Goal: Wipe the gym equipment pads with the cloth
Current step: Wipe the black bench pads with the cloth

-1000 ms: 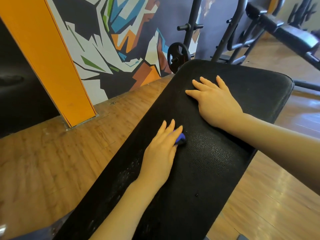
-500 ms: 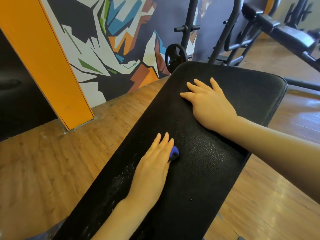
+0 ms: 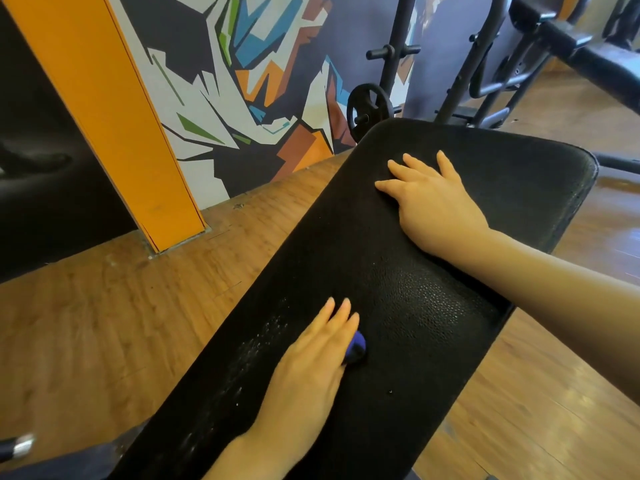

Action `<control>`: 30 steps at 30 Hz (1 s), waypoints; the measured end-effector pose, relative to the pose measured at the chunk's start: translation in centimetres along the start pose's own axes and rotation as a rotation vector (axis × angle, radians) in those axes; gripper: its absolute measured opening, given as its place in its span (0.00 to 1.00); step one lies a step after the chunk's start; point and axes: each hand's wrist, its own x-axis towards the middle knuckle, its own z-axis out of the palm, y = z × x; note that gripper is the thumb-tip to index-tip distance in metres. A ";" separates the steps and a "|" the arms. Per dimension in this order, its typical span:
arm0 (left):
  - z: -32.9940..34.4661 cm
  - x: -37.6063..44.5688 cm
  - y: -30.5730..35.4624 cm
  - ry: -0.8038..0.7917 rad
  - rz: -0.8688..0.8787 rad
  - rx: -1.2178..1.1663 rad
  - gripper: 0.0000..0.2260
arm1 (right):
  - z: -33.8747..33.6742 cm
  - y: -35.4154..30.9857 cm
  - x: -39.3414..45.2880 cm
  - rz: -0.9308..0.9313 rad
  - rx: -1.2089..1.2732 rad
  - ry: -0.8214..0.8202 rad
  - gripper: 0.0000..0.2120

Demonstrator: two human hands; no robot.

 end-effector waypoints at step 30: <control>-1.4 1.5 -6.4 -0.004 -0.232 -0.052 0.28 | 0.0 -0.3 0.0 0.007 -0.012 -0.006 0.23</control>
